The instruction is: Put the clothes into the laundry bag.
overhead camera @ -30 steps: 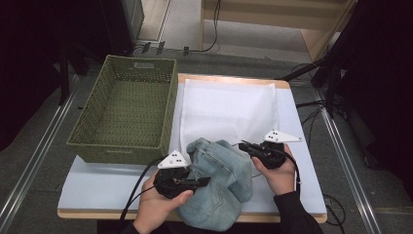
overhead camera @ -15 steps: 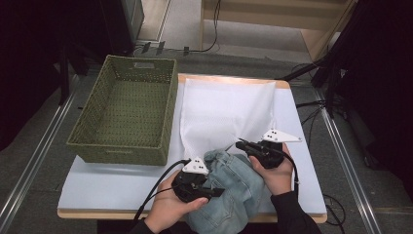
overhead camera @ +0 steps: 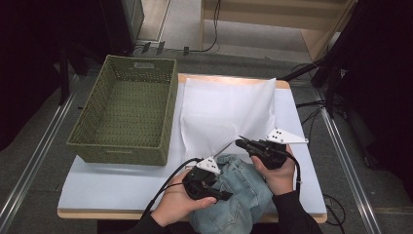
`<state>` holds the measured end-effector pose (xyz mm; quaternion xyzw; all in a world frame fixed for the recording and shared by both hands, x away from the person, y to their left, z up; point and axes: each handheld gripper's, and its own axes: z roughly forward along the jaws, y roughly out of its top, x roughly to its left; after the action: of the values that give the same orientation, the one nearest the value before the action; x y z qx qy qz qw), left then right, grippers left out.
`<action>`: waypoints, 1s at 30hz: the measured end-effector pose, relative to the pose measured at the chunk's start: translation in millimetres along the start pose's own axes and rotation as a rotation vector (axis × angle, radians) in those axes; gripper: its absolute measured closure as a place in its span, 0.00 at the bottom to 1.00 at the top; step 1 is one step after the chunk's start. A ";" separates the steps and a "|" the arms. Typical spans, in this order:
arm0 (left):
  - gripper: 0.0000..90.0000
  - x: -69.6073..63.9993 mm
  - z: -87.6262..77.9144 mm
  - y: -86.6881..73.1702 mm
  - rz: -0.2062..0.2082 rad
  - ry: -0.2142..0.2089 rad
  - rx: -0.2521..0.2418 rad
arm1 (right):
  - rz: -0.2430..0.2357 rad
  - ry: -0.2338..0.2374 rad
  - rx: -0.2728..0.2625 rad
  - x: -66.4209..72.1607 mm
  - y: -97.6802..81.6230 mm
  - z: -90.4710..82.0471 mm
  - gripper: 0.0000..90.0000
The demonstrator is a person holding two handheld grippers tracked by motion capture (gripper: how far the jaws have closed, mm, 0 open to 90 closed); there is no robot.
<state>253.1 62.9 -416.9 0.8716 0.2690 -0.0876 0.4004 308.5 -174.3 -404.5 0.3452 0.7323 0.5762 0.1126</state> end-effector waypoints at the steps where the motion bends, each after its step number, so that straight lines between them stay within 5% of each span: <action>1: 0.68 3.4 -4.0 0.8 -0.029 0.008 -0.021 | -0.004 -0.002 0.002 0.3 0.0 -0.4 0.99; 7: 0.67 19.5 -30.2 0.7 -0.165 0.053 -0.145 | -0.026 -0.020 -0.018 4.2 3.6 -5.3 0.99; 13: 0.67 22.6 -43.6 0.4 -0.202 0.133 -0.257 | -0.053 -0.025 -0.026 11.7 6.6 -5.0 0.99; 19: 0.64 28.0 -26.2 -3.9 -0.216 0.243 -0.237 | -0.056 -0.022 -0.018 16.2 5.7 -2.4 0.99; 27: 0.66 26.2 -15.2 3.5 -0.216 0.256 -0.201 | -0.084 0.010 -0.013 28.7 6.7 2.6 0.99; 30: 0.69 29.1 -22.8 7.7 -0.256 0.252 -0.246 | -0.091 0.008 -0.013 30.2 6.9 1.7 0.99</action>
<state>280.2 87.4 -407.5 0.7789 0.4343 0.0054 0.4524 289.8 -153.2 -391.7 0.3085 0.7439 0.5766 0.1381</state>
